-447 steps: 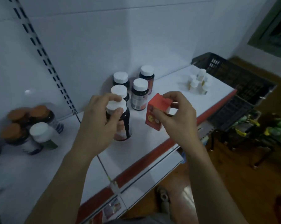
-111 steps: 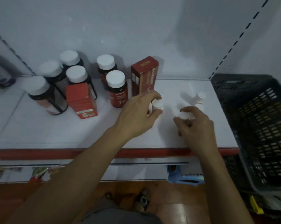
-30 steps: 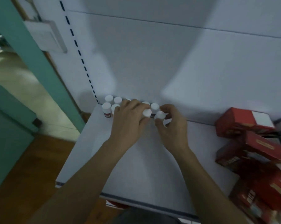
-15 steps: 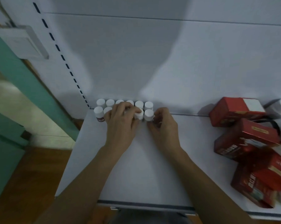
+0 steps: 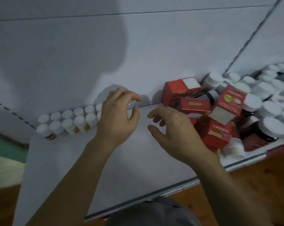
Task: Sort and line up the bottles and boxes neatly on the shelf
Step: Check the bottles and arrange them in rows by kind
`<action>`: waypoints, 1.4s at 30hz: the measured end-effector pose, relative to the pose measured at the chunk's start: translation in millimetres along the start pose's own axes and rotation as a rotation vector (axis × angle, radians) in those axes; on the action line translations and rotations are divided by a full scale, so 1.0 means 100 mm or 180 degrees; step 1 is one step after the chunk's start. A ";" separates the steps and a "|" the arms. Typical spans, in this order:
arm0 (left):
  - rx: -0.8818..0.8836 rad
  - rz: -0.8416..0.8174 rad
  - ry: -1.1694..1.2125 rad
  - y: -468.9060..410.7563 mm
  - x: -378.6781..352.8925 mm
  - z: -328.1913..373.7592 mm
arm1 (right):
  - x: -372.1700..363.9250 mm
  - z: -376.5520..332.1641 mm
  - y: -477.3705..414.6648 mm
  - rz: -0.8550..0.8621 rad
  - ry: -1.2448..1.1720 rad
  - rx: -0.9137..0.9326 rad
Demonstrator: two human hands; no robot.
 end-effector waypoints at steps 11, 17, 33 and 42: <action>-0.0452 -0.0520 0.0910 -0.47 -0.94 0.95 | 0.83 0.93 1.04 0.2152 -0.0050 -0.1375; -0.0259 -0.0587 0.0544 -0.43 -0.95 0.92 | 0.98 1.15 0.52 0.1465 -0.0185 -0.1252; 0.0673 0.2450 0.1082 -0.16 -0.79 2.57 | 2.08 2.18 0.67 0.1314 -0.0504 0.0267; 0.1258 0.1216 0.3517 -0.99 -2.70 4.49 | 3.10 4.29 2.07 0.1903 -0.0625 -0.0917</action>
Point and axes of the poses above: each hand's wrist, its own y-axis away from the middle knuckle, its own x-axis out of the back of the hand, z = x × y, the point moved 2 cm from there along -y, towards the middle knuckle, and after that the axes turned 9 degrees about -x, right-handed, at the moved point
